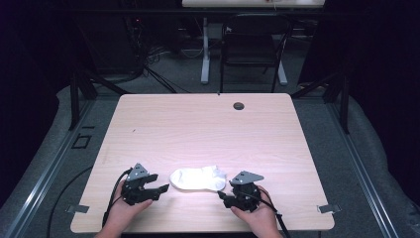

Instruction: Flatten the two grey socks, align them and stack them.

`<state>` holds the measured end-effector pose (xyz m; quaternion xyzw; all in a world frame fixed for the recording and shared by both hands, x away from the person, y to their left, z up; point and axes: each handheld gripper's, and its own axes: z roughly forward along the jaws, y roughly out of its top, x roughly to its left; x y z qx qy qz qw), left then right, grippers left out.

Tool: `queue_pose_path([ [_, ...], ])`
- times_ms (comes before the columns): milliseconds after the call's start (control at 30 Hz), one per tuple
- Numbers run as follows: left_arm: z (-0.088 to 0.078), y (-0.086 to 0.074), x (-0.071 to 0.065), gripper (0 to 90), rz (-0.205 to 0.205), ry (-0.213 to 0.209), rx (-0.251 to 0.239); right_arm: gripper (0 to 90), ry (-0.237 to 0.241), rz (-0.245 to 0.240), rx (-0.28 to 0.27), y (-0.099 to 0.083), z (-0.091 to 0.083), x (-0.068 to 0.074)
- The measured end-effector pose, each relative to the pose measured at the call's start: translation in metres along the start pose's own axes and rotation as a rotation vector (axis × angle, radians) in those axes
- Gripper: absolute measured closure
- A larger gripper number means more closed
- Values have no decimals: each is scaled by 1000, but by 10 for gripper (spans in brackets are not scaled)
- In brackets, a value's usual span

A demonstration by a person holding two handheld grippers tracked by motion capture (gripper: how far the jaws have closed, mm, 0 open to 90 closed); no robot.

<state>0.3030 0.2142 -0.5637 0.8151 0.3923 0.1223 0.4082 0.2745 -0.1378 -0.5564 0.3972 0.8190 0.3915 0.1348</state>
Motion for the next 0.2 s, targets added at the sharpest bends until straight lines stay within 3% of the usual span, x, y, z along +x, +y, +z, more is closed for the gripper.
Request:
queue_pose_path([
  [67,0,-1,1,370,-5,-2,2,437,7,4,-7,-4,0,-1],
  [200,-1,-2,5,373,-9,1,-14,466,-29,-17,-36,-7,1,-1],
])
